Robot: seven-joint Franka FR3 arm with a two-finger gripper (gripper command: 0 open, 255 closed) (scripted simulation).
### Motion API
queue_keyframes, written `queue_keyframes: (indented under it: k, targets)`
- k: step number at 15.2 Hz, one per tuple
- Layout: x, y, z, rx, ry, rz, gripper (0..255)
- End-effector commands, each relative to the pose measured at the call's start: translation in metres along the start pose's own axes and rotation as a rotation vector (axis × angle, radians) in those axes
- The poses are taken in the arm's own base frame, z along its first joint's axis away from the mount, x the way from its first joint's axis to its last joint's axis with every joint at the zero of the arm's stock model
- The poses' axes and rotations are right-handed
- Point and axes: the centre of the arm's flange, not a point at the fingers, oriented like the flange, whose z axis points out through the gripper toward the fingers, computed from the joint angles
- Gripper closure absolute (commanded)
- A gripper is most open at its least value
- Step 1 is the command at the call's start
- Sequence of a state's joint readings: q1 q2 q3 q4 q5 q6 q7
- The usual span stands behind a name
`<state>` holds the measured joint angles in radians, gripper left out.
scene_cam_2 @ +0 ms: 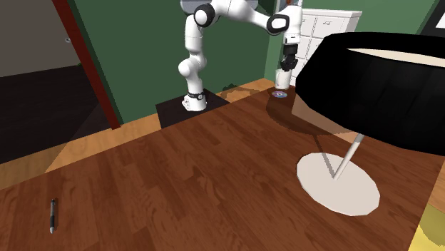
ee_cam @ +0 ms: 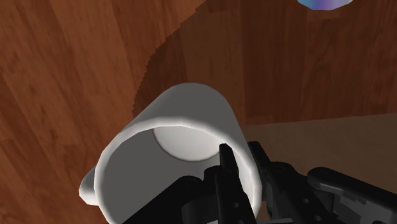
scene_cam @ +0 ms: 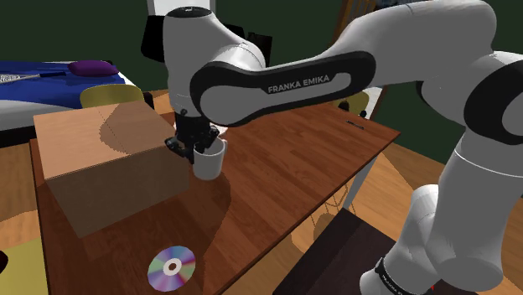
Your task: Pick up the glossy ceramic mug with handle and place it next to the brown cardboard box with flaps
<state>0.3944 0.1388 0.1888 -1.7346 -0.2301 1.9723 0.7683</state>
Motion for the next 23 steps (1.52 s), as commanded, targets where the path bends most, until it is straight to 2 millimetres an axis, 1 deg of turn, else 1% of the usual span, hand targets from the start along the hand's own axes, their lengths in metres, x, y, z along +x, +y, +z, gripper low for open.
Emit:
queue_keyframes:
  k: [1, 23]
  targets:
    - [-0.002, -0.001, 0.011, 0.001, 0.001, 0.000, 255]
    - [-0.026, -0.010, 0.127, 0.001, 0.001, 0.000, 255]
